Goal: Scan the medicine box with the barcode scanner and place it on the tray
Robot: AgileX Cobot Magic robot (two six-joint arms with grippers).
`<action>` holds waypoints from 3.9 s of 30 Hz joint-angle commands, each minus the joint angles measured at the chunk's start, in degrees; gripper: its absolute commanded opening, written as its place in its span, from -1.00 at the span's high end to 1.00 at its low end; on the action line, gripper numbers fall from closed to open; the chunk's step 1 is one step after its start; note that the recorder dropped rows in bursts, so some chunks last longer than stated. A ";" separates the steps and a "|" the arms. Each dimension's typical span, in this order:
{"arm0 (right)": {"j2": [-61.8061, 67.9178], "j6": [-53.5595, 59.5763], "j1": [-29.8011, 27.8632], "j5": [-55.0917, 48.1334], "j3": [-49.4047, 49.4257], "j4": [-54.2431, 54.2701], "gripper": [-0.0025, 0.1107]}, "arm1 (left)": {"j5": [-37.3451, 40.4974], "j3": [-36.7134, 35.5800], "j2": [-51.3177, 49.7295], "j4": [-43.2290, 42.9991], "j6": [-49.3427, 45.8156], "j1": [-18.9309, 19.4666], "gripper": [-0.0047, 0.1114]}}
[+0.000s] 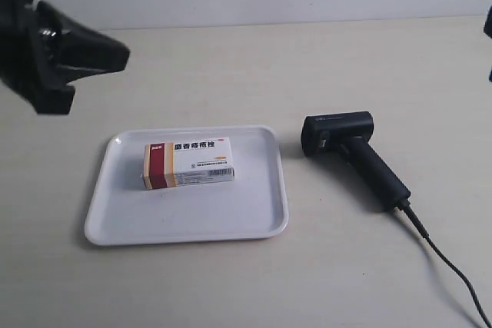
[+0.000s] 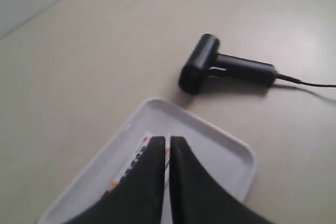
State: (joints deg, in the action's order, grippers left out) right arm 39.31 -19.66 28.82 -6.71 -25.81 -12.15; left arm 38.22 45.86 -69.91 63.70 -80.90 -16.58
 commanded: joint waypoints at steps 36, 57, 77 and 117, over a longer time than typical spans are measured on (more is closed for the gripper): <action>-7.29 0.08 -0.21 -0.88 2.90 -0.02 0.95 | -25.80 -45.86 69.91 -71.69 88.74 15.28 0.83; -7.29 0.08 -0.21 -0.88 2.90 -0.02 0.95 | -24.24 -45.86 69.91 -62.90 76.87 15.28 0.83; -7.29 0.08 -0.21 -0.88 2.90 -0.02 0.95 | -23.76 -45.86 69.91 -63.04 78.39 15.28 0.83; -24.07 14.11 -6.66 7.90 25.81 22.28 0.95 | -23.76 -45.86 69.91 -63.04 78.28 15.28 0.83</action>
State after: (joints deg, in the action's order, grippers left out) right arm 18.39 -6.16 26.44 1.39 -0.24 9.93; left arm 14.53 0.20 -0.36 0.58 -2.68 -1.36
